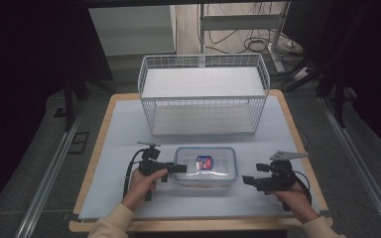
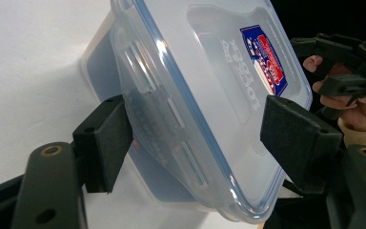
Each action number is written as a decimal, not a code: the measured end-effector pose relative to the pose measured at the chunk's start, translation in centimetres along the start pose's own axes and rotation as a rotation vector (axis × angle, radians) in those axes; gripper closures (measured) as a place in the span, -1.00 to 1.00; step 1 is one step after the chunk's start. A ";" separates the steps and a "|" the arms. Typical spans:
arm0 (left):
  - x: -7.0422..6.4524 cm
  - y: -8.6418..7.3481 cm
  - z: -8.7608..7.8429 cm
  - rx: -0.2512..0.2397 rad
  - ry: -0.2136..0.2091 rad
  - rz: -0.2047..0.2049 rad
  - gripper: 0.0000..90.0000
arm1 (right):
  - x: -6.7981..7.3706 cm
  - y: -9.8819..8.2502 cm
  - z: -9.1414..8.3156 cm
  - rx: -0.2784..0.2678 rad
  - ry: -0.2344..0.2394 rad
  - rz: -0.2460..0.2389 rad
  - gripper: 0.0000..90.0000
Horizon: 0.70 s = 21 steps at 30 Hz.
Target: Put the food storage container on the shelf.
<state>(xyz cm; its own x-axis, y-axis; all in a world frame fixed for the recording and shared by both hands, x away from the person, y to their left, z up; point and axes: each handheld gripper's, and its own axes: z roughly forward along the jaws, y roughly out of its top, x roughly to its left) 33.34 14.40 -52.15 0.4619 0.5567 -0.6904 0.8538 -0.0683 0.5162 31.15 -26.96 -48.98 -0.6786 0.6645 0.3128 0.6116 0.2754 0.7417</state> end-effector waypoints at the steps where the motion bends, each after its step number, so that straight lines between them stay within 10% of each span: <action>1: 0.0 0.0 0.0 0.000 0.000 0.000 -0.39 | 0.0 0.0 0.0 0.000 0.000 0.000 -0.73; 10: 0.1 0.0 -0.1 0.000 -0.007 -0.003 -0.37 | 0.3 2.7 3.3 0.058 0.117 0.111 -0.79; 21: 0.2 0.0 0.0 -0.002 -0.009 -0.003 -0.38 | 0.4 3.3 5.1 0.110 0.135 0.172 -0.79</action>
<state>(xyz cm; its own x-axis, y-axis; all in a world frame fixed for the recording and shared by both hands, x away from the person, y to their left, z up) 33.39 14.53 -52.25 0.4612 0.5497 -0.6965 0.8548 -0.0649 0.5149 34.98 -22.30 -49.43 -0.6045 0.6115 0.5106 0.7581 0.2449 0.6043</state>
